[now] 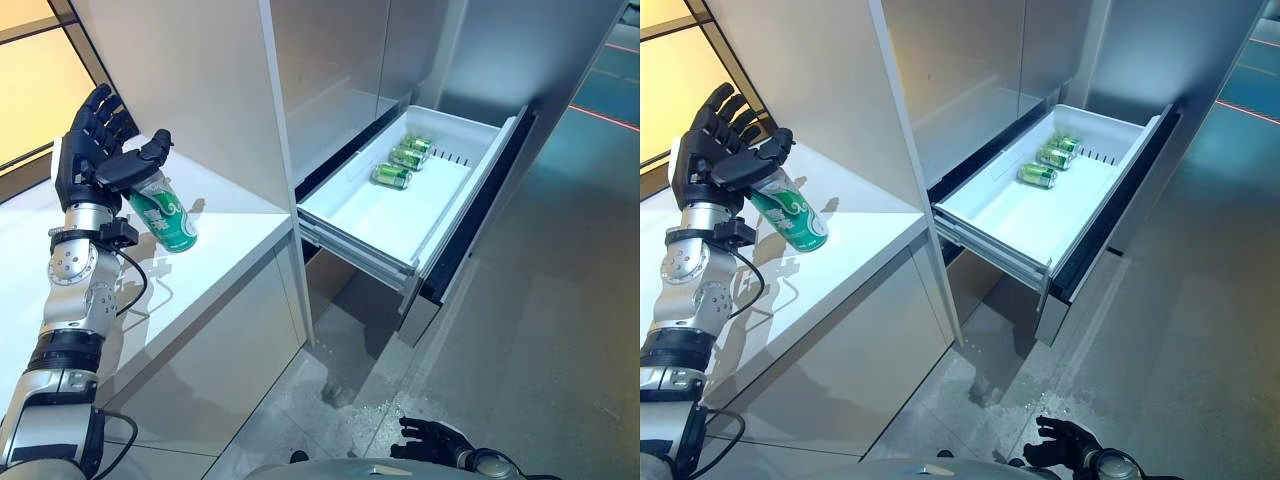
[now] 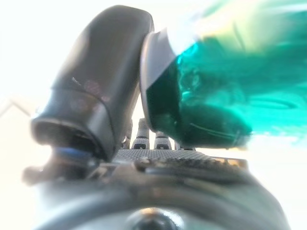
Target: Put drinks into fridge and close the fridge
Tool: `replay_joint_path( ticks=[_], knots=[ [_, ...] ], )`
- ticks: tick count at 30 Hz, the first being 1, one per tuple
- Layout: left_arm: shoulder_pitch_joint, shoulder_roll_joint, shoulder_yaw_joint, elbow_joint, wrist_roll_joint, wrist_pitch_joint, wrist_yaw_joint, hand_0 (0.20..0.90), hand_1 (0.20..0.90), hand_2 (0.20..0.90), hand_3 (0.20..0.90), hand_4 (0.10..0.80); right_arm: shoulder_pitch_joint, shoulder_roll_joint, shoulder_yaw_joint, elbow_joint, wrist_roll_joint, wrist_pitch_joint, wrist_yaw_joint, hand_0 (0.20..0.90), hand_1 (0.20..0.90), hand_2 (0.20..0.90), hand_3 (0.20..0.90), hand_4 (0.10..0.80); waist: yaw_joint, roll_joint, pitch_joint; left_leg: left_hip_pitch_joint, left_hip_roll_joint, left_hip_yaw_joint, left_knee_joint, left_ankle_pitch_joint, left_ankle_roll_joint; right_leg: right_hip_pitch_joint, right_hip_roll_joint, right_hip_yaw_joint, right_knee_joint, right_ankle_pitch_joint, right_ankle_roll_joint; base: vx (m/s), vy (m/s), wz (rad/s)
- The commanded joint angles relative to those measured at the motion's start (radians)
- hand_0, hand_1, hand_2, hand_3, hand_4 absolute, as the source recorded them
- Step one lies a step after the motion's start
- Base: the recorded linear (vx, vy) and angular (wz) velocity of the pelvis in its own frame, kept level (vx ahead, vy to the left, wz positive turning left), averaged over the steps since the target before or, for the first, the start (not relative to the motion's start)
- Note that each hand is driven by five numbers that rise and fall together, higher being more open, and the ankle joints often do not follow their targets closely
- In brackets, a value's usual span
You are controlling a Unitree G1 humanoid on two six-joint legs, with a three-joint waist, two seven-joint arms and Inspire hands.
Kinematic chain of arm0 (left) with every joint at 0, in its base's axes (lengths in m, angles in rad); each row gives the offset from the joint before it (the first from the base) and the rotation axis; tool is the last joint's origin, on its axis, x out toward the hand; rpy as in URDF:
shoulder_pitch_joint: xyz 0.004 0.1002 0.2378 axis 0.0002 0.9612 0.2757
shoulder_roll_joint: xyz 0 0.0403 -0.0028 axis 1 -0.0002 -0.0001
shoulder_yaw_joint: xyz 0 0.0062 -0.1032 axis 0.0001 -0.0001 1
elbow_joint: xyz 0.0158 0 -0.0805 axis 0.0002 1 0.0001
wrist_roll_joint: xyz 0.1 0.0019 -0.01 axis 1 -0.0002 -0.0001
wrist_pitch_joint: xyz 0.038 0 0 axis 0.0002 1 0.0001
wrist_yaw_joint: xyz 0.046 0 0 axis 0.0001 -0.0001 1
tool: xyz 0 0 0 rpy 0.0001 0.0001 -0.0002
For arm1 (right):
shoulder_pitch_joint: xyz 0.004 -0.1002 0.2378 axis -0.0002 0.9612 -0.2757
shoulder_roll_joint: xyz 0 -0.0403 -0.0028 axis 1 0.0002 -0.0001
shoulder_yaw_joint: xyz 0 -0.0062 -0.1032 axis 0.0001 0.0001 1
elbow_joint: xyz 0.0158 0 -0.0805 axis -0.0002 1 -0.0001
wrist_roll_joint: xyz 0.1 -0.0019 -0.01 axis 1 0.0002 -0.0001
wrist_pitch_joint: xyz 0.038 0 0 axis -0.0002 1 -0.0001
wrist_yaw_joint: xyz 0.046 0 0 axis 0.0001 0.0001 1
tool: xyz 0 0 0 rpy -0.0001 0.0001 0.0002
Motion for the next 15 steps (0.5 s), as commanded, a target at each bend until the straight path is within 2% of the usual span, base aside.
replay_joint_path(
  ticks=[1,15],
  knots=[
    [-0.033,0.021,0.067,-0.059,0.046,-0.089,0.012,0.9,0.9,0.9,0.9,0.8,0.044,-0.04,0.034,0.019,-0.046,0.003,0.019,0.9,0.9,0.9,0.9,0.8,0.001,-0.005,-0.023,0.005,-0.065,-0.046,0.073,-0.164,0.059,-0.081,-0.032,0.008,0.16,-0.087,0.083,-0.036,-0.007,0.04],
    [0.032,-0.01,0.082,-0.07,0.035,-0.119,-0.015,0.9,0.9,0.9,0.9,0.8,0.031,-0.042,0.021,0.022,-0.059,0.006,0.024,0.9,0.9,0.9,0.9,0.8,0.01,-0.003,-0.029,0.019,-0.059,-0.049,0.058,-0.157,0.048,-0.062,-0.026,-0.003,0.139,-0.087,0.079,-0.02,-0.008,0.01]
  ],
)
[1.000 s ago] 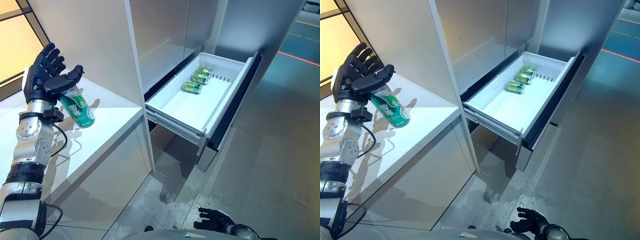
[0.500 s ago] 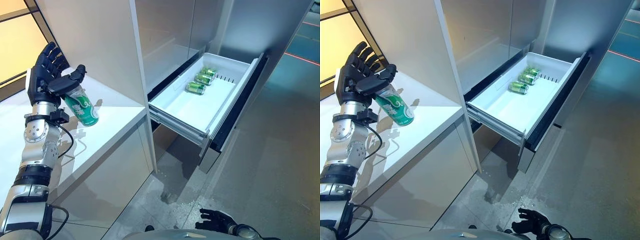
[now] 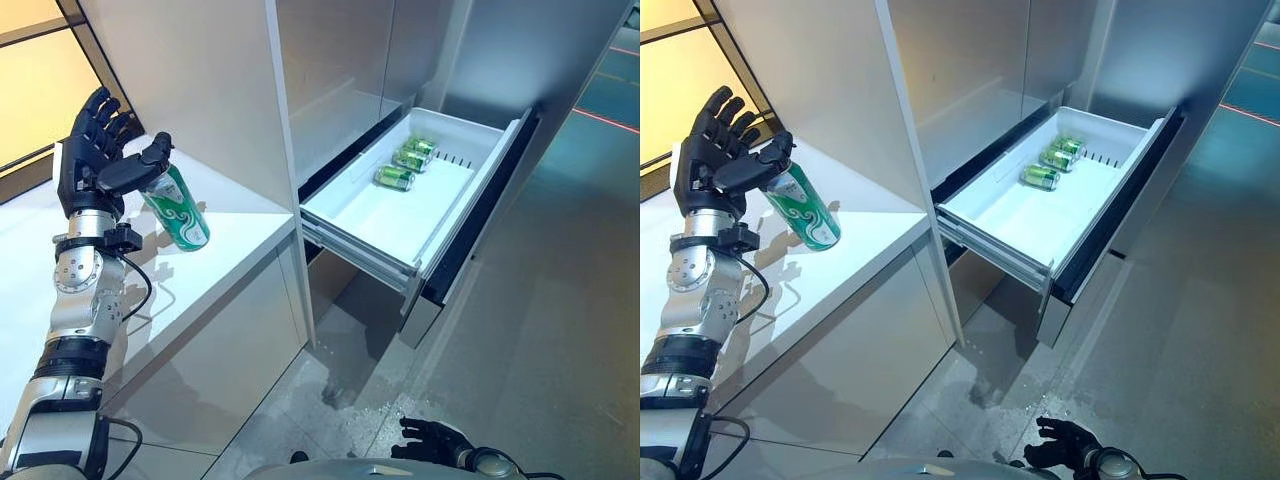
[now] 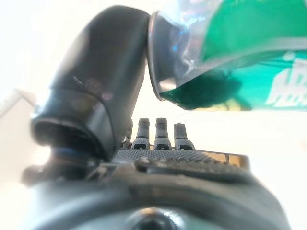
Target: Put drinks into fridge and close the fridge
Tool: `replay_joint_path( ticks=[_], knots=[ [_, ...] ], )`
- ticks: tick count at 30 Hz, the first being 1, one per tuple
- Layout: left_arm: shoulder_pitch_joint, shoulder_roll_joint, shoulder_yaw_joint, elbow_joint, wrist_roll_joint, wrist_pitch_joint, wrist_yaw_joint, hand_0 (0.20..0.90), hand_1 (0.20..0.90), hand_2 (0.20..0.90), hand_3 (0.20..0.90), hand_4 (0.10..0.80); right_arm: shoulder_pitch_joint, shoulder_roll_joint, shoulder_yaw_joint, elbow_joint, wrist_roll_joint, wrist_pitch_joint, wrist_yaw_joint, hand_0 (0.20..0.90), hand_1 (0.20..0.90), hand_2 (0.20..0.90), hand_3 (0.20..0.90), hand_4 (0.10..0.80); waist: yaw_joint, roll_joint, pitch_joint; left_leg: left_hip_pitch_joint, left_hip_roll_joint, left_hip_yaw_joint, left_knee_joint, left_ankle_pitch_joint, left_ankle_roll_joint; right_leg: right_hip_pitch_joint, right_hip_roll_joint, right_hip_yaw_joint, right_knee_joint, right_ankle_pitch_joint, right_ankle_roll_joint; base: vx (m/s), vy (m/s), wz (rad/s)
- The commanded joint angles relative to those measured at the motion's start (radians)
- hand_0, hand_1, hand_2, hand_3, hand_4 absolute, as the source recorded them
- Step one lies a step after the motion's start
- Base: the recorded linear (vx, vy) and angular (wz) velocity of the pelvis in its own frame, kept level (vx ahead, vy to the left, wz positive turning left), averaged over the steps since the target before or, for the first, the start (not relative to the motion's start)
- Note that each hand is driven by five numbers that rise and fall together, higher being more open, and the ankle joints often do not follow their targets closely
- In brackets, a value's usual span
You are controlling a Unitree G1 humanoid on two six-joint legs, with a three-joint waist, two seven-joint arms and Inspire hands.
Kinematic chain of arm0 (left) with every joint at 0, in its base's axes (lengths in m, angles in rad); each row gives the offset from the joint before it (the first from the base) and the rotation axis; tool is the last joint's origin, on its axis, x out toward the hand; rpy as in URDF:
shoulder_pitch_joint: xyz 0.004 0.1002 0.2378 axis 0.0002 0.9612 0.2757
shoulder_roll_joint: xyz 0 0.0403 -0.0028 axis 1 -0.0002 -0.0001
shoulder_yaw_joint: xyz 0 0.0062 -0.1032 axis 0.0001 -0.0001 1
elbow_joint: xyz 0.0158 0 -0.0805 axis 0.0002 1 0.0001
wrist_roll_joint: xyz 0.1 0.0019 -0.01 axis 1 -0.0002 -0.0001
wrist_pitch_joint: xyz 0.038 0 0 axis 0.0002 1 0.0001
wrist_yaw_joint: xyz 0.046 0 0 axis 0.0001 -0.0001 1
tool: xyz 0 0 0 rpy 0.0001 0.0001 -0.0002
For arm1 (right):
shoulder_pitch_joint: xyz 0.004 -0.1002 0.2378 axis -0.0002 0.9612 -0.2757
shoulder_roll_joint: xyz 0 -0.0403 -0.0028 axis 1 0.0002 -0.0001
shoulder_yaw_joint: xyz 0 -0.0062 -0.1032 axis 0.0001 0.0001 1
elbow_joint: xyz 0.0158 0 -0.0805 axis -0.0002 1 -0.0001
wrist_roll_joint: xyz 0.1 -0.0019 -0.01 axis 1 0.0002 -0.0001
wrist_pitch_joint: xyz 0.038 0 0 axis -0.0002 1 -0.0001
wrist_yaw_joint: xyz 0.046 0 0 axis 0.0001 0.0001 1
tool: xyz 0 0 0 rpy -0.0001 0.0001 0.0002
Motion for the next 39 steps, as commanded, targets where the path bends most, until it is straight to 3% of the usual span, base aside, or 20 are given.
replay_joint_path(
  ticks=[1,39],
  knots=[
    [-0.008,0.025,0.059,-0.06,0.031,-0.076,-0.021,0.9,0.9,0.9,0.9,0.8,0.036,-0.041,0.023,0.022,-0.03,0.005,0.023,0.9,0.9,0.9,0.9,0.8,0.012,-0.003,-0.029,0.008,-0.059,-0.042,0.059,-0.158,0.048,-0.077,-0.026,0.004,0.146,-0.086,0.078,-0.026,-0.015,0.03],
    [-0.049,0.025,0.032,-0.159,-0.012,-0.066,-0.024,0.9,0.9,0.9,0.9,0.8,0.03,-0.047,0.029,0.04,-0.035,0.005,0.03,0.9,0.9,0.9,0.9,0.8,0.0,0.007,-0.049,0.027,-0.049,-0.028,0.028,-0.145,0.032,-0.054,-0.016,0.003,0.109,-0.082,0.071,-0.001,0.0,0.0]
  ],
)
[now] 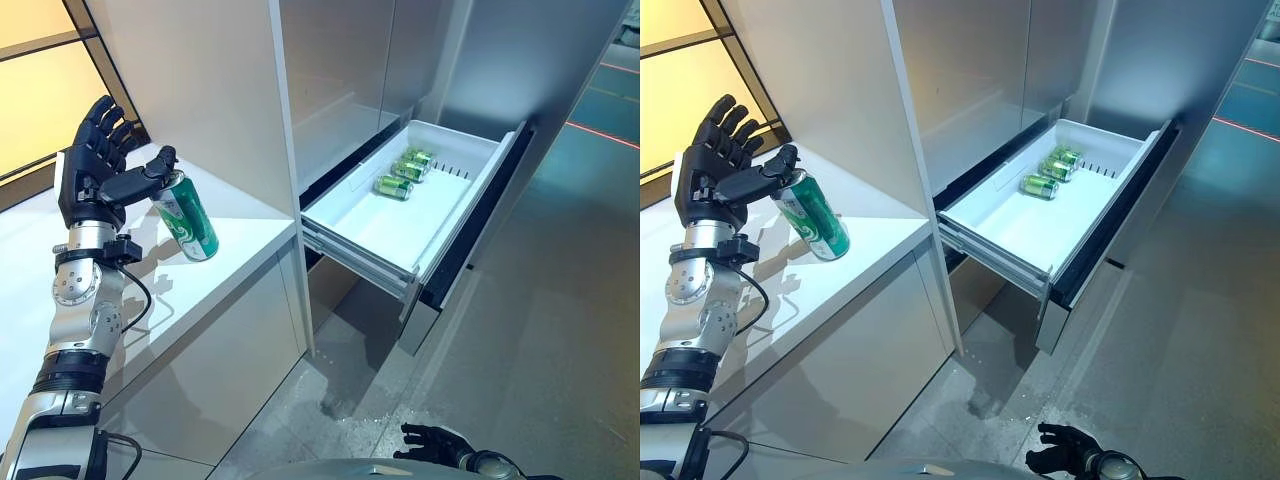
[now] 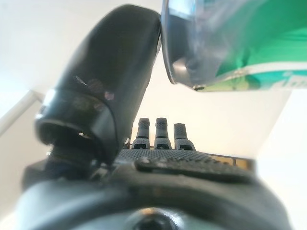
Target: Put drinks into fridge and close the fridge
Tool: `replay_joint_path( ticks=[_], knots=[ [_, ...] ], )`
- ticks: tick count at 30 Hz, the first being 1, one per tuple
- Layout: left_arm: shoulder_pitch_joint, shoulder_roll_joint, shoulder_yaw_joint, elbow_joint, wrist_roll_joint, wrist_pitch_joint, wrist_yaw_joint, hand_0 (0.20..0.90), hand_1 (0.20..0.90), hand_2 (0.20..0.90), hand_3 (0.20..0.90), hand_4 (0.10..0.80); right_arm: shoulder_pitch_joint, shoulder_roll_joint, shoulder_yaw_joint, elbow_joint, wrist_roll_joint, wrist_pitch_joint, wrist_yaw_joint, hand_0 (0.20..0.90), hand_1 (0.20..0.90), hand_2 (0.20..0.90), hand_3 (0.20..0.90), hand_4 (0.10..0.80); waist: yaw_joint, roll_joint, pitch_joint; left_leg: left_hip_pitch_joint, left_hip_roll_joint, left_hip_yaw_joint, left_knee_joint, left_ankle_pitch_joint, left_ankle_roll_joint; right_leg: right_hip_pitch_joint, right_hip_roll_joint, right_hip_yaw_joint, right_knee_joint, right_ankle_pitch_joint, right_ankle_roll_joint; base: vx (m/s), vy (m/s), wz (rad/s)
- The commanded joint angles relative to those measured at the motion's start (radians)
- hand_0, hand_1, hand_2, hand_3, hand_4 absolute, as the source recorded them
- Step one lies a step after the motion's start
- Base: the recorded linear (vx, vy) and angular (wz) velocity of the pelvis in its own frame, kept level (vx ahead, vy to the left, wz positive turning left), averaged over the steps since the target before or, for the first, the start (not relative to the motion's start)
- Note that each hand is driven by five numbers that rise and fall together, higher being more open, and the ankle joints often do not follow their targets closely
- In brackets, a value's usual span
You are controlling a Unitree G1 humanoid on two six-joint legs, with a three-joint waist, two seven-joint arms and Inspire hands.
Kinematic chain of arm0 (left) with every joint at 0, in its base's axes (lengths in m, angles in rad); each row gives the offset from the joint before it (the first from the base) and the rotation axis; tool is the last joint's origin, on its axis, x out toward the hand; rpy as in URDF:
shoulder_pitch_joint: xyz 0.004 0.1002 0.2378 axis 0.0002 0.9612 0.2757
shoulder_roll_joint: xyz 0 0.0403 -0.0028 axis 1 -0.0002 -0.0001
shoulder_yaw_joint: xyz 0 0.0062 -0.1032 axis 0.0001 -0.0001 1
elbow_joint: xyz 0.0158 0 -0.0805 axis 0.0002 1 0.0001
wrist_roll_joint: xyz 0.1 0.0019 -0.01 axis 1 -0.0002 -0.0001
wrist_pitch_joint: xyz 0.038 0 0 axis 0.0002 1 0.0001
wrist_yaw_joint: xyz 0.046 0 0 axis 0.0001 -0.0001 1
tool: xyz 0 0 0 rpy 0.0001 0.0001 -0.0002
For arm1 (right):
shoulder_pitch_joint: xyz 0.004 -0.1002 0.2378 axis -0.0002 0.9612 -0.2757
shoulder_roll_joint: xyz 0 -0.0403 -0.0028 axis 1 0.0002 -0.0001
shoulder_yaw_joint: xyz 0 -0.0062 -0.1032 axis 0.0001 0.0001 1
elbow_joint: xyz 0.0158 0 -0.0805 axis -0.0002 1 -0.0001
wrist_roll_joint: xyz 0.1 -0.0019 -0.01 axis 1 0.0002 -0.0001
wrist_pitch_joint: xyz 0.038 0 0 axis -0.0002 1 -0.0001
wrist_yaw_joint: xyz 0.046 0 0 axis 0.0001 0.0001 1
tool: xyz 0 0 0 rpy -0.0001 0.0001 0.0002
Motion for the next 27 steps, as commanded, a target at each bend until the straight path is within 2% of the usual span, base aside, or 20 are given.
replay_joint_path(
  ticks=[1,4,9,14,17,23,27],
  knots=[
    [-0.09,0.03,0.026,-0.126,-0.016,-0.075,0.008,0.9,0.9,0.9,0.9,0.8,0.023,-0.045,0.029,0.04,-0.025,-0.011,0.027,0.9,0.9,0.9,0.9,0.8,0.001,0.016,-0.026,0.015,-0.048,-0.026,0.026,-0.145,0.033,-0.07,-0.016,0.003,0.115,-0.083,0.071,0.0,0.0,0.0],
    [-0.107,0.026,0.025,-0.145,-0.041,-0.093,0.028,0.9,0.9,0.9,0.9,0.8,0.02,-0.044,0.033,0.045,-0.026,-0.013,0.027,0.9,0.9,0.9,0.9,0.8,-0.001,0.016,-0.029,0.015,-0.047,-0.026,0.024,-0.144,0.032,-0.07,-0.014,0.005,0.113,-0.083,0.07,0.0,0.0,0.0],
    [-0.138,0.005,0.042,-0.15,-0.176,-0.092,0.062,0.9,0.9,0.9,0.9,0.8,0.017,-0.043,0.042,0.048,-0.023,-0.01,0.024,0.9,0.9,0.9,0.9,0.8,-0.006,0.018,-0.033,0.018,-0.046,-0.026,0.021,-0.143,0.029,-0.067,-0.011,0.009,0.11,-0.084,0.068,0.0,0.0,0.0],
    [-0.167,-0.037,0.047,-0.1,-0.34,-0.065,0.024,0.9,0.9,0.9,0.9,0.8,0.013,-0.043,0.05,0.046,-0.017,-0.001,0.02,0.9,0.9,0.9,0.9,0.8,-0.016,0.019,-0.036,0.019,-0.046,-0.023,0.024,-0.144,0.029,-0.064,-0.011,0.011,0.11,-0.087,0.064,0.0,0.0,0.0],
    [-0.172,-0.058,0.046,-0.083,-0.381,-0.051,-0.012,0.9,0.9,0.9,0.9,0.8,0.009,-0.043,0.052,0.053,-0.016,0.001,0.019,0.9,0.9,0.9,0.9,0.8,-0.018,0.02,-0.038,0.019,-0.046,-0.021,0.027,-0.145,0.028,-0.064,-0.012,0.011,0.111,-0.088,0.063,0.002,-0.002,-0.01],
    [-0.159,-0.034,0.04,-0.054,-0.25,-0.037,-0.033,0.9,0.9,0.9,0.9,0.8,0.012,-0.046,0.044,0.061,-0.02,-0.009,0.021,0.9,0.9,0.9,0.9,0.8,-0.015,0.022,-0.036,0.019,-0.046,-0.021,0.029,-0.147,0.028,-0.062,-0.011,0.01,0.109,-0.088,0.063,0.001,-0.004,-0.02],
    [-0.132,-0.02,0.046,-0.062,-0.237,-0.014,-0.071,0.9,0.9,0.9,0.9,0.8,0.013,-0.047,0.038,0.061,-0.026,-0.012,0.022,0.9,0.9,0.9,0.9,0.8,-0.008,0.022,-0.034,0.016,-0.045,-0.025,0.03,-0.147,0.028,-0.06,-0.009,0.011,0.106,-0.088,0.062,0.0,0.0,0.0]
  ],
)
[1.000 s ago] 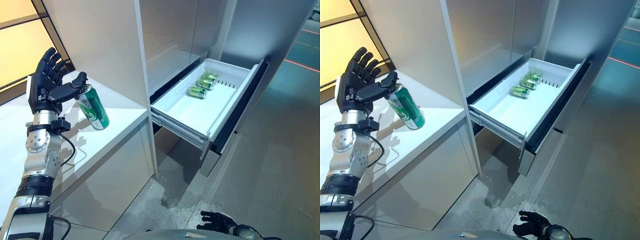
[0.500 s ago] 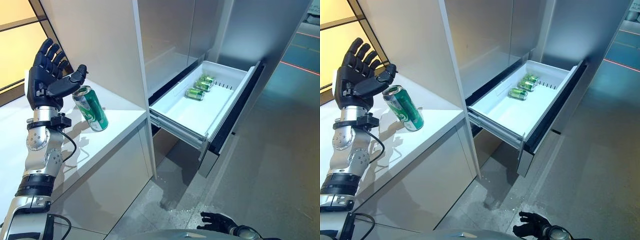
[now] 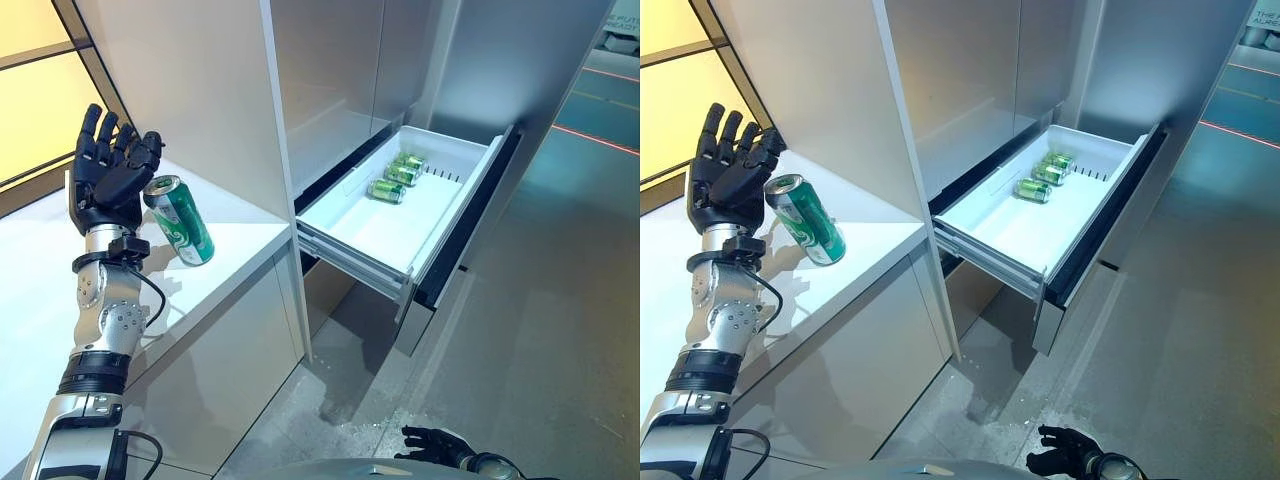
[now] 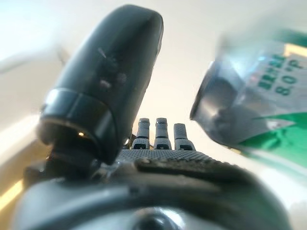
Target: Put drinks into fridge and close the fridge
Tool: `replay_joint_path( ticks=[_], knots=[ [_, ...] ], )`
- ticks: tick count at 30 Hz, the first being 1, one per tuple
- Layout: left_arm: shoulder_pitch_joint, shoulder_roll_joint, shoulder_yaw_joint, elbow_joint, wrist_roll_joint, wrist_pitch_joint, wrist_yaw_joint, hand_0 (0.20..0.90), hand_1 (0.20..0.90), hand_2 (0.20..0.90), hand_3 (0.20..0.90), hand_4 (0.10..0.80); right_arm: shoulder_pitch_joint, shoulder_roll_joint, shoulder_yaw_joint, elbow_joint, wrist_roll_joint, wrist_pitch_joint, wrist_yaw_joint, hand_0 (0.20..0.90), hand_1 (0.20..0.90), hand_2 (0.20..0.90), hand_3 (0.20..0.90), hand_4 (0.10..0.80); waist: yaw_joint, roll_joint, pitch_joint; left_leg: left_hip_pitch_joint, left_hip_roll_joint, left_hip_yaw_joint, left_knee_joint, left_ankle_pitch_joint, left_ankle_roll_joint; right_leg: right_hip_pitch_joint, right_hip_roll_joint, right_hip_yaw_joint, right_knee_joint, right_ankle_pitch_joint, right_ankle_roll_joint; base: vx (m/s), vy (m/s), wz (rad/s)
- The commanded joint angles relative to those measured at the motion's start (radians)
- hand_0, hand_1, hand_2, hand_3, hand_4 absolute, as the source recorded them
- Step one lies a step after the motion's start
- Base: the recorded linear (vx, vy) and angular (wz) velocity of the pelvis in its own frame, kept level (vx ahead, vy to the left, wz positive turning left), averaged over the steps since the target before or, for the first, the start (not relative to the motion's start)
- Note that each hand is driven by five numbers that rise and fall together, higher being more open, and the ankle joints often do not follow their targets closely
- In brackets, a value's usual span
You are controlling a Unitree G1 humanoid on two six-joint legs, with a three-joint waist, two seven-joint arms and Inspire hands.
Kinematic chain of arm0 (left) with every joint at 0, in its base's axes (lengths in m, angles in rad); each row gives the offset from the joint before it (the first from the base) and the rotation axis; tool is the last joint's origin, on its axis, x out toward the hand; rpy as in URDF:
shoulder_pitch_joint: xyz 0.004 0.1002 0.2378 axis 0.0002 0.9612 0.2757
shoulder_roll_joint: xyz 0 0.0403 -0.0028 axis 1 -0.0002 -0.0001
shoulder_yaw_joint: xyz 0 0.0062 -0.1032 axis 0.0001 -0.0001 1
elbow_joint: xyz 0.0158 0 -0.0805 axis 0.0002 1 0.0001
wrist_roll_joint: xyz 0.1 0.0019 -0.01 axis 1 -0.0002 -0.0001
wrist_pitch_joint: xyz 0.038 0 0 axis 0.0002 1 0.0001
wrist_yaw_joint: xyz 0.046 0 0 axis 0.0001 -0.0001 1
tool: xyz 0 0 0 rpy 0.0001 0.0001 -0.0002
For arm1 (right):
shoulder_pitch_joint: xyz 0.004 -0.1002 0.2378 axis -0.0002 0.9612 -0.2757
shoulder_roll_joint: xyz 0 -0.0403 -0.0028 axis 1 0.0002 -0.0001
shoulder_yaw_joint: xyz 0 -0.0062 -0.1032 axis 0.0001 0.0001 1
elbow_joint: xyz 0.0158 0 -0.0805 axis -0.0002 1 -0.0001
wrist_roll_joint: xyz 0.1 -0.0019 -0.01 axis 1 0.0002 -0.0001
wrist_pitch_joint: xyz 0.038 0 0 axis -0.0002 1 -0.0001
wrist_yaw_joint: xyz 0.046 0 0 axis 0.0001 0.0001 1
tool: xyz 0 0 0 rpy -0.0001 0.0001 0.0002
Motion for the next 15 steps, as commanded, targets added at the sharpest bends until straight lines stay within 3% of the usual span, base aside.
replay_joint_path(
  ticks=[1,15],
  knots=[
    [-0.121,0.076,0.046,-0.004,0.085,-0.039,-0.068,0.9,0.9,0.9,0.9,0.8,0.01,-0.046,0.037,0.055,-0.024,-0.013,0.021,0.9,0.9,0.9,0.9,0.8,0.0,0.02,-0.016,0.014,-0.047,-0.04,0.029,-0.145,0.029,-0.057,-0.01,-0.003,0.106,-0.088,0.062,0.0,0.0,0.0],
    [-0.039,0.101,0.065,-0.097,0.178,-0.04,-0.078,0.9,0.9,0.9,0.9,0.8,0.019,-0.051,0.021,0.049,-0.023,-0.017,0.026,0.9,0.9,0.9,0.9,0.8,0.022,0.015,-0.004,0.013,-0.045,-0.055,0.017,-0.134,0.028,-0.052,-0.009,-0.017,0.099,-0.083,0.062,-0.002,0.0,0.0]
  ],
)
